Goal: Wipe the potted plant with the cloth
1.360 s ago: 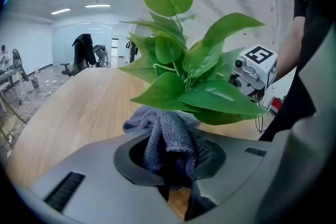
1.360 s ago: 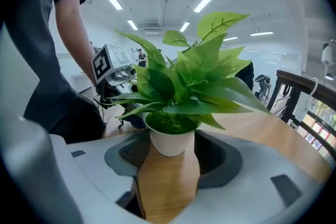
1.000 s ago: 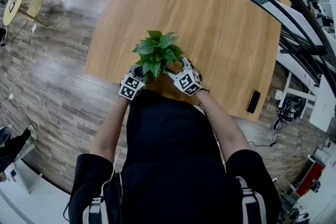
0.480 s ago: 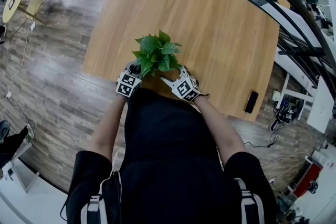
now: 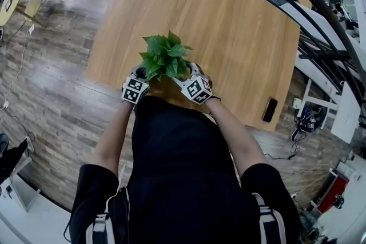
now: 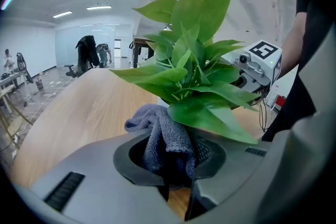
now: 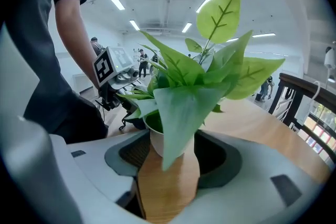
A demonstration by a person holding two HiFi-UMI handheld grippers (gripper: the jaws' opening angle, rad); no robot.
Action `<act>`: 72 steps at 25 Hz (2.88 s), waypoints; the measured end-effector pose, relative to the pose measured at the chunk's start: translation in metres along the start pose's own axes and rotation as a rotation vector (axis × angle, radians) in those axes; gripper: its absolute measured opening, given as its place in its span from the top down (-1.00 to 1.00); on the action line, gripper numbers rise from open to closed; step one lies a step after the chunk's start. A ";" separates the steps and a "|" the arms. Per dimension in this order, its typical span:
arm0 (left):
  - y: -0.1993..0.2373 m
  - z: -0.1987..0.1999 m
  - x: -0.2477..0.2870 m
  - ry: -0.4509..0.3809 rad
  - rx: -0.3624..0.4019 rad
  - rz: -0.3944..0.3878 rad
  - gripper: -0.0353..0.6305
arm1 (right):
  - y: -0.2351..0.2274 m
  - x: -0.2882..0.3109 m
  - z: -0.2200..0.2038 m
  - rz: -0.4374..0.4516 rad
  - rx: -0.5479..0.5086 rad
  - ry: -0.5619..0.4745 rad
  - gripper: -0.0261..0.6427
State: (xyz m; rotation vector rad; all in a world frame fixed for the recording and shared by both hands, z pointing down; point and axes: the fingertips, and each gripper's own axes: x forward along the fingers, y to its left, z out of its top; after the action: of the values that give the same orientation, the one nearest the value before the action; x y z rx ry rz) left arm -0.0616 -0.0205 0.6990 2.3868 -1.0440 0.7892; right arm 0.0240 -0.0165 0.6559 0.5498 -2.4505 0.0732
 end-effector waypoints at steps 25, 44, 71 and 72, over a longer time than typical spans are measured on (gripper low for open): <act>-0.008 -0.001 -0.010 -0.032 -0.042 -0.045 0.55 | 0.033 -0.008 -0.005 0.040 0.018 0.002 0.18; -0.008 -0.004 -0.005 0.006 0.015 -0.070 0.55 | 0.005 0.001 -0.003 -0.007 0.061 0.020 0.18; -0.010 -0.011 -0.021 0.027 0.070 -0.212 0.55 | 0.045 -0.008 -0.002 -0.116 0.182 0.081 0.18; -0.008 -0.010 -0.021 0.025 0.070 -0.216 0.55 | 0.043 -0.007 -0.005 -0.125 0.185 0.095 0.18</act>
State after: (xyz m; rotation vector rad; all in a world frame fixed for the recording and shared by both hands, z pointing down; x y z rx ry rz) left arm -0.0705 0.0011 0.6916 2.4887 -0.7439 0.7860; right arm 0.0147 0.0258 0.6585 0.7614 -2.3251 0.2705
